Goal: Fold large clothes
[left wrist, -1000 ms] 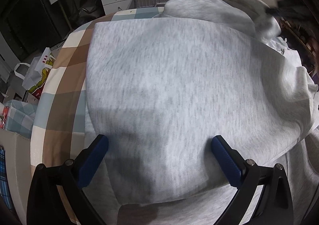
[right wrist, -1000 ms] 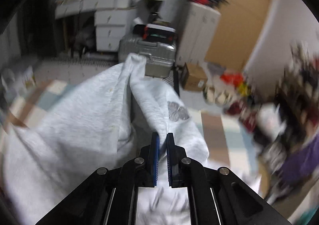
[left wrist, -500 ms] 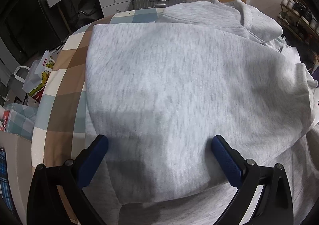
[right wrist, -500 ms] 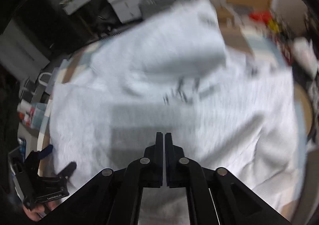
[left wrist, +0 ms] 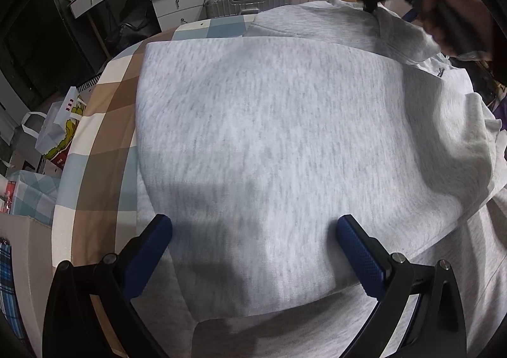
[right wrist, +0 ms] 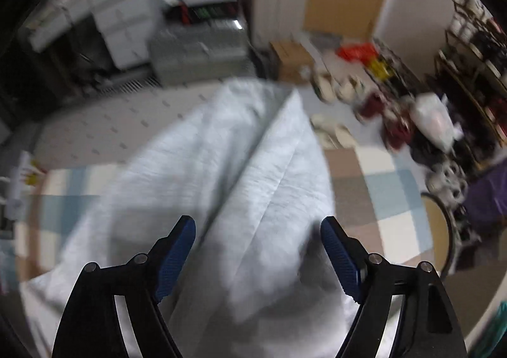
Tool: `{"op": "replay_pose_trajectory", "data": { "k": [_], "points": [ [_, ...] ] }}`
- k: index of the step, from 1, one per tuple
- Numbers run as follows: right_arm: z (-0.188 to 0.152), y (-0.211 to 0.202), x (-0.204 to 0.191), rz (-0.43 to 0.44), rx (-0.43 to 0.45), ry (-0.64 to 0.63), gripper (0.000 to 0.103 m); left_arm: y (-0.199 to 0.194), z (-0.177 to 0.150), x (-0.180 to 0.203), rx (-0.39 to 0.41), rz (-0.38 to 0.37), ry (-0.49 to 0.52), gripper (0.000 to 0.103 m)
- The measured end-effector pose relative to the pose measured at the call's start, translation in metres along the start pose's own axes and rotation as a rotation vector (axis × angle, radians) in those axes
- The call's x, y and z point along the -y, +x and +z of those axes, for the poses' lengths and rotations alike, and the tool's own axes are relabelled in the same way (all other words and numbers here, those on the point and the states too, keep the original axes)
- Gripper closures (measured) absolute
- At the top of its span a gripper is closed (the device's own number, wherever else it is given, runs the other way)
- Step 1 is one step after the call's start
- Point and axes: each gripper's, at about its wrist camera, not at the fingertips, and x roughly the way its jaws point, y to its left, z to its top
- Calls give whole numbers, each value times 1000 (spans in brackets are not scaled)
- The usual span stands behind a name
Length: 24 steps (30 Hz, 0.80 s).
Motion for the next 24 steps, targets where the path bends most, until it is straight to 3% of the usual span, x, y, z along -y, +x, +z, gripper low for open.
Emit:
{"op": "replay_pose_trajectory", "data": {
  "k": [1,2,3,4,7,9,11,17,18,21,24],
  "points": [
    [1,8,-4,-57,-8,-36,30,0,0,0,-2,0,-2,2],
    [-2,8,-6,-77,5,-76,41,1,1,0,-3,-1,-2,2],
    [-4,8,-9,-66,21,-100,63,1,1,0,-4,-1,-4,2],
    [-7,0,-13,-46,55,-154,75,1,1,0,-5,1,-7,2],
    [-28,-38,-18,-55,247,-337,92,1,2,1,-9,11,-16,2],
    [-41,-61,-12,-10,318,-336,95,-1,2,2,-14,21,-20,2],
    [-66,-99,-3,101,439,-360,95,-5,3,0,-22,29,-48,2],
    [-172,-177,5,317,647,-503,95,-33,10,-10,39,-101,-159,2],
    [-183,-174,10,333,653,-480,95,-40,11,-13,68,-100,-176,2],
    [-205,-144,45,427,575,-250,95,-56,14,-17,153,-70,-195,2],
    [-232,-122,69,513,566,-92,95,-58,20,-16,178,-47,-165,2]
  ]
}}
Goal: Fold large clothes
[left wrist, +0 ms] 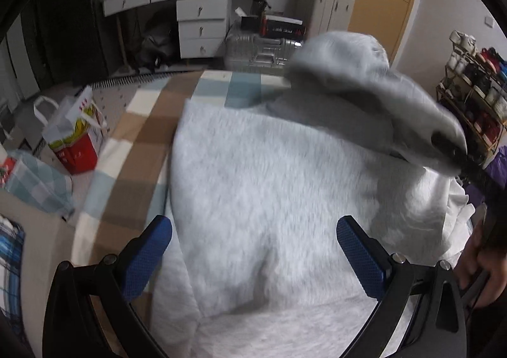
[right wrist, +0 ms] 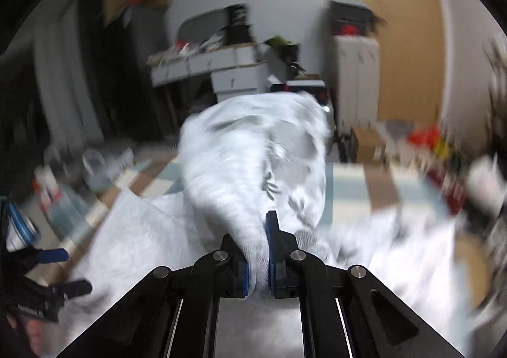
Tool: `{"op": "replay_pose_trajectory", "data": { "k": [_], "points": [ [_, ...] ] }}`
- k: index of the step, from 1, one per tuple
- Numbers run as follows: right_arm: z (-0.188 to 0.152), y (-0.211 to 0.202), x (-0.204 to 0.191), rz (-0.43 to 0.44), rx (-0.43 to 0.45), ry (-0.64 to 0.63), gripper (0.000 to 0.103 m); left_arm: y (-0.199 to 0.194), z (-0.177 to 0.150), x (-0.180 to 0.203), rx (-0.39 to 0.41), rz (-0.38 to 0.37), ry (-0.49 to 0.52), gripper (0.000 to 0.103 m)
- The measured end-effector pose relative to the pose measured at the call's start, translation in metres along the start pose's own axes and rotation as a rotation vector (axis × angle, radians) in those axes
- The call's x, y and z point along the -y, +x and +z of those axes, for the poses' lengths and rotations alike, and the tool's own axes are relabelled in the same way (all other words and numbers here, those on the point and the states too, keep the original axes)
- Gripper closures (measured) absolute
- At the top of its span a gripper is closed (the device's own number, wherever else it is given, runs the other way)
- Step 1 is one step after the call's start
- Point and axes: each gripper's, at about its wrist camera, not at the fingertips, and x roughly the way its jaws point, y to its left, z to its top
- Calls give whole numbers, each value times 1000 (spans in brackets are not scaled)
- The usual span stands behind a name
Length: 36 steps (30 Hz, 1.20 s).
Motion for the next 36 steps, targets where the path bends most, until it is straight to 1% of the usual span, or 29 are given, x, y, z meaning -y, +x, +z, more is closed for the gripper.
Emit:
{"op": "replay_pose_trajectory", "data": {
  "k": [3,4,6,7,8,9,10,12,13,15,17,19,20,22,23,24,26,28,29,32,33,36],
  "points": [
    [-13,-5,16,55,52,116,95,5,9,4,-5,53,55,2],
    [-18,-7,23,75,82,160,95,7,15,4,1,70,55,2],
    [-23,1,38,109,118,232,95,10,30,7,12,73,67,2],
    [-29,3,46,138,138,263,95,11,38,11,16,83,98,2],
    [-33,3,49,147,142,280,95,15,50,20,18,112,143,2],
    [-32,5,49,162,122,299,95,21,62,32,24,143,207,2],
    [-28,3,50,180,123,299,95,29,72,41,27,171,263,2],
    [-25,-13,44,171,166,277,94,51,90,66,11,237,384,2],
    [-24,-14,47,184,171,297,94,62,95,73,-5,262,413,2],
    [-27,-12,54,188,171,340,95,82,104,83,-38,268,436,2],
    [-29,-17,66,152,195,394,95,100,110,90,-50,294,448,2],
    [-30,-16,80,150,205,457,95,114,116,93,-50,289,424,2],
    [-32,-17,85,138,206,480,95,121,119,95,-69,277,413,2],
    [-36,-14,95,176,193,549,95,132,125,101,-79,299,407,2],
    [-37,-14,99,183,194,567,95,133,129,105,-72,310,401,2],
    [-36,-15,98,183,197,568,95,134,135,109,-58,297,398,2],
    [-35,-16,93,174,199,549,95,124,144,116,-9,268,379,2],
    [-36,-17,90,174,201,541,95,120,152,117,-3,212,330,2],
    [-36,-18,93,175,200,547,95,122,157,113,-15,172,279,2],
    [-39,-16,96,184,193,569,94,130,168,100,-67,21,123,2],
    [-36,-13,100,183,192,569,94,134,170,95,-76,-16,71,2],
    [-36,-14,98,181,192,564,94,144,175,78,-96,-67,-74,2]
  ]
}}
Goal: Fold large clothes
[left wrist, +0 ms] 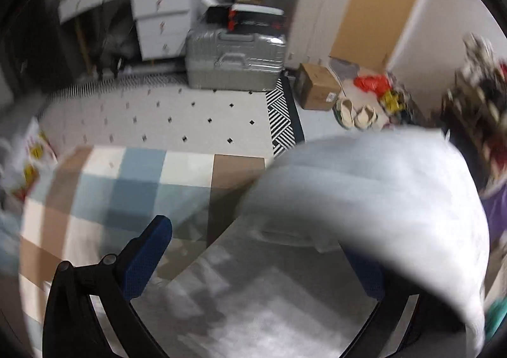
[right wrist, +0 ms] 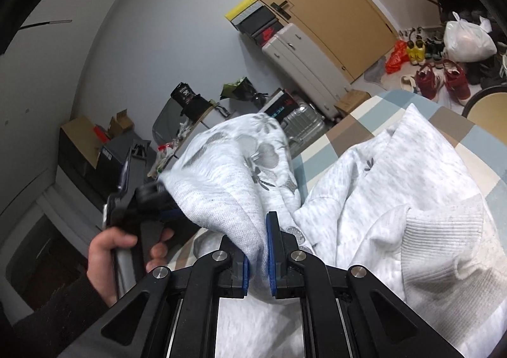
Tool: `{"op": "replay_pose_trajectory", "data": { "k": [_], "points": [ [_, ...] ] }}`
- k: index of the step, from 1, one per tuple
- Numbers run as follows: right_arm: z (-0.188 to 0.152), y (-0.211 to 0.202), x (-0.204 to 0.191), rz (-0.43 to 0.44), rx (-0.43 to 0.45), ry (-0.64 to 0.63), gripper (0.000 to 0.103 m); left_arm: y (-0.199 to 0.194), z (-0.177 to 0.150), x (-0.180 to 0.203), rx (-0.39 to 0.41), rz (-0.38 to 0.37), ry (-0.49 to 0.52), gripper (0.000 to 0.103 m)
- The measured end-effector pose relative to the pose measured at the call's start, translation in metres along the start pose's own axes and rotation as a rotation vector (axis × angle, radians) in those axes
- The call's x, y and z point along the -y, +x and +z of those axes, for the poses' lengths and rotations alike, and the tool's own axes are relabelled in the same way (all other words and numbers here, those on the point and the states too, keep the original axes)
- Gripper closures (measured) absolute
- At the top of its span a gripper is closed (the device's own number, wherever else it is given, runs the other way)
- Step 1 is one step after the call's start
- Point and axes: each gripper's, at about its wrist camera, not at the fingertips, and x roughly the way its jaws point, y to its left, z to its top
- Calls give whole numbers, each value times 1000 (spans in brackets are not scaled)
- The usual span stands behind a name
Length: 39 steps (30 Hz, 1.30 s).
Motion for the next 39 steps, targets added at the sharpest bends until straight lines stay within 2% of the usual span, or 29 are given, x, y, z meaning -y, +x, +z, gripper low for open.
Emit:
{"op": "replay_pose_trajectory", "data": {
  "k": [3,4,6,7,9,11,15,17,20,22,24,26,28,31,32,34,36,37,39],
  "points": [
    [-2,1,3,1,-5,10,94,2,-2,-18,21,-43,-129,3],
    [-3,1,3,1,-7,10,94,3,0,-19,25,-35,-140,14],
    [-3,1,1,0,-6,4,94,4,0,-12,13,-39,-128,53],
    [-4,1,-1,-4,-2,-9,94,6,3,-5,-5,-29,-105,59],
    [-5,2,-3,-9,0,-22,94,8,5,6,-17,-33,-71,95],
    [-7,4,-5,-11,-8,-26,94,5,9,15,6,32,-43,96],
    [-7,4,-5,-24,-5,-32,94,-38,16,20,108,53,5,100],
    [-8,5,-6,-28,-4,-36,94,-67,20,22,174,30,28,101],
    [-9,6,-7,-31,-1,-44,94,-133,14,22,281,-43,72,101],
    [-10,6,-7,-35,6,-46,93,-177,-2,19,315,-148,124,101],
    [-10,5,-7,-32,11,-45,93,-219,-37,14,357,-189,208,101],
    [-11,4,-6,-24,15,-42,91,-239,-79,5,340,-236,280,101],
    [-11,4,-5,-16,11,-33,90,-248,-125,1,308,-243,325,101],
    [-11,6,0,17,-16,2,88,-244,-194,-20,243,-250,301,101],
    [-12,6,1,25,-25,15,87,-242,-213,-24,254,-232,301,101],
    [-15,3,3,9,-55,36,83,-237,-241,-28,266,-210,320,101],
    [-17,-1,1,-14,-111,35,80,-229,-256,-34,237,-246,263,101],
    [-19,-5,-1,-28,-143,38,79,-226,-252,-35,224,-269,227,101],
    [-23,-19,-5,-54,-189,35,61,-223,-255,-36,174,-309,154,101]
  ]
}}
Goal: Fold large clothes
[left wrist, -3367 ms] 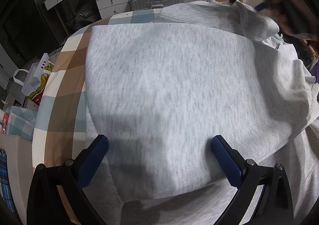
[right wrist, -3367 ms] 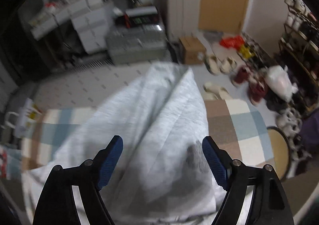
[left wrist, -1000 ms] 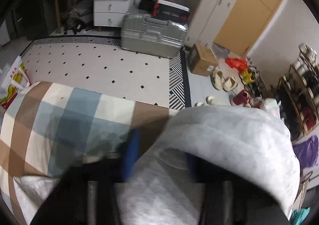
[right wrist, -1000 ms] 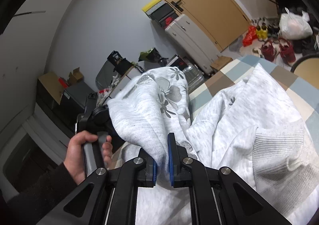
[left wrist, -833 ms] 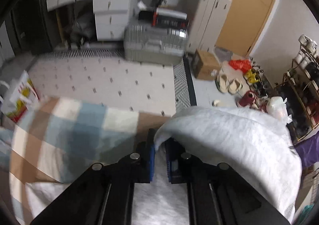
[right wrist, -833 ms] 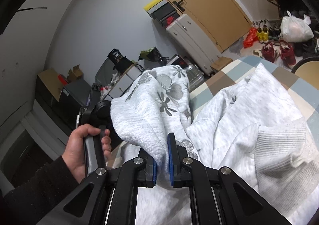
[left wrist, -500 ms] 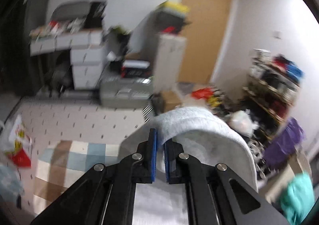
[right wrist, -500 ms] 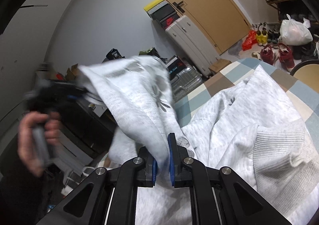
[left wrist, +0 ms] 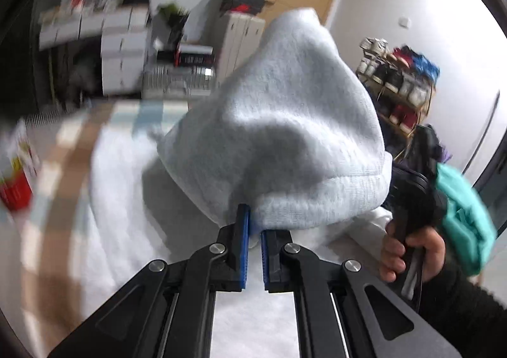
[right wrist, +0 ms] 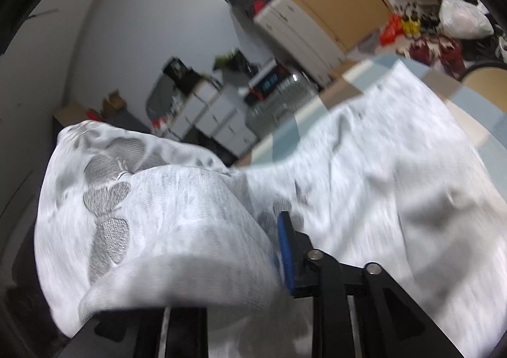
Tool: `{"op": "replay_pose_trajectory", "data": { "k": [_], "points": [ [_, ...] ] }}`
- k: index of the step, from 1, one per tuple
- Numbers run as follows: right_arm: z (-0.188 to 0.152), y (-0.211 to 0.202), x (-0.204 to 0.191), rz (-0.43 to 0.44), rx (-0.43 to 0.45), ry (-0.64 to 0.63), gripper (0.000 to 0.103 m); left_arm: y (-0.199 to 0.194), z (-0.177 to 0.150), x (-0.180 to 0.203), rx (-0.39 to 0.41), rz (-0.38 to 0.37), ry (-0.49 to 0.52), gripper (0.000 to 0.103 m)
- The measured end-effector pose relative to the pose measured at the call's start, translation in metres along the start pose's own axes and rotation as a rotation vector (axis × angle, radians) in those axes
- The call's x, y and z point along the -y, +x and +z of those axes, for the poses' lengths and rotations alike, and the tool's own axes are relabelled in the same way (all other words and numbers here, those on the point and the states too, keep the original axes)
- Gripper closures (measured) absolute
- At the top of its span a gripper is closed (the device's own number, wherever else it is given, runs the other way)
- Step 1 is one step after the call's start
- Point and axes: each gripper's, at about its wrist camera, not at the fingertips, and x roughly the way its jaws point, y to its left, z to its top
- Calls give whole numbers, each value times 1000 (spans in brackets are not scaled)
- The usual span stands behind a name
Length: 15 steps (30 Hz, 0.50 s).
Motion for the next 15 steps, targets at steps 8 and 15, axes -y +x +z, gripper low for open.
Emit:
{"op": "replay_pose_trajectory", "data": {
  "k": [8,15],
  "points": [
    [-27,-87,-20,-164,-53,-117,35,-13,-10,15,-151,-37,-142,101],
    [-21,-117,-85,-121,-8,-214,23,-82,-19,28,13,-42,-167,24]
  ]
}}
